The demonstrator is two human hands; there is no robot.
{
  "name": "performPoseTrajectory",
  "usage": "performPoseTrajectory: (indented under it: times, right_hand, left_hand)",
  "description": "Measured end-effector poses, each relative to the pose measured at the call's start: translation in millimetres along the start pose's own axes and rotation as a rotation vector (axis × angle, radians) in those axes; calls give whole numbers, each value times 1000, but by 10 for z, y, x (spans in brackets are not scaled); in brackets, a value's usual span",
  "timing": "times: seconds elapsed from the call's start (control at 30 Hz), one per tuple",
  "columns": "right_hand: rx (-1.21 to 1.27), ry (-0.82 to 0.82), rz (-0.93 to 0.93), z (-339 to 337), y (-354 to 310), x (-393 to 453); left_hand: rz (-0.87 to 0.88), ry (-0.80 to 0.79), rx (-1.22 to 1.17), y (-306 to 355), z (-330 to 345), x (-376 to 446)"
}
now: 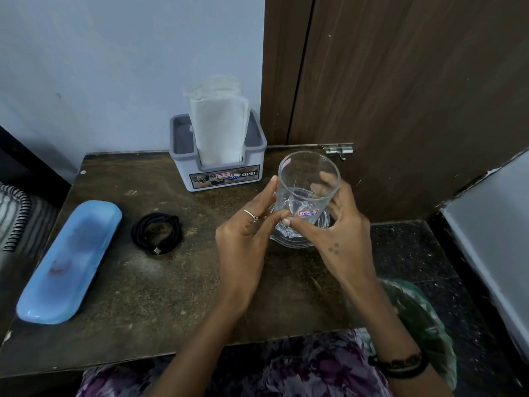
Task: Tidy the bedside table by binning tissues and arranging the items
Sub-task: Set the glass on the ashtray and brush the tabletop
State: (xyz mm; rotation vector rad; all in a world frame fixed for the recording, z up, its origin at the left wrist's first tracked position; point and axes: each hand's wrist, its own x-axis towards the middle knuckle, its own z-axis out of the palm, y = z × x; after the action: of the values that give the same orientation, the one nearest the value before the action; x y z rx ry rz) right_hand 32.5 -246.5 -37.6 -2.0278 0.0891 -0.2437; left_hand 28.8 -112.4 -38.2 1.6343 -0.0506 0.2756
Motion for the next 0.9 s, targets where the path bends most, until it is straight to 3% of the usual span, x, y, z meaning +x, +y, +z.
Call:
performPoseTrajectory:
  times: [0.17,0.33,0.5,0.9]
  right_hand:
    - [-30,-58,24,-49,34,-62]
    - [46,-48,137,15,267,-272]
    - [227,-27,179,65,349,-254]
    - [177,-145,52,-33,438,588]
  left_hand:
    - [-40,38,112,-106,-12,-116]
    - [-255,2,75,-263,-42,-265]
    - [-251,-1,146,-240,20,-206]
    - [-175,-11,374,-345,300,469]
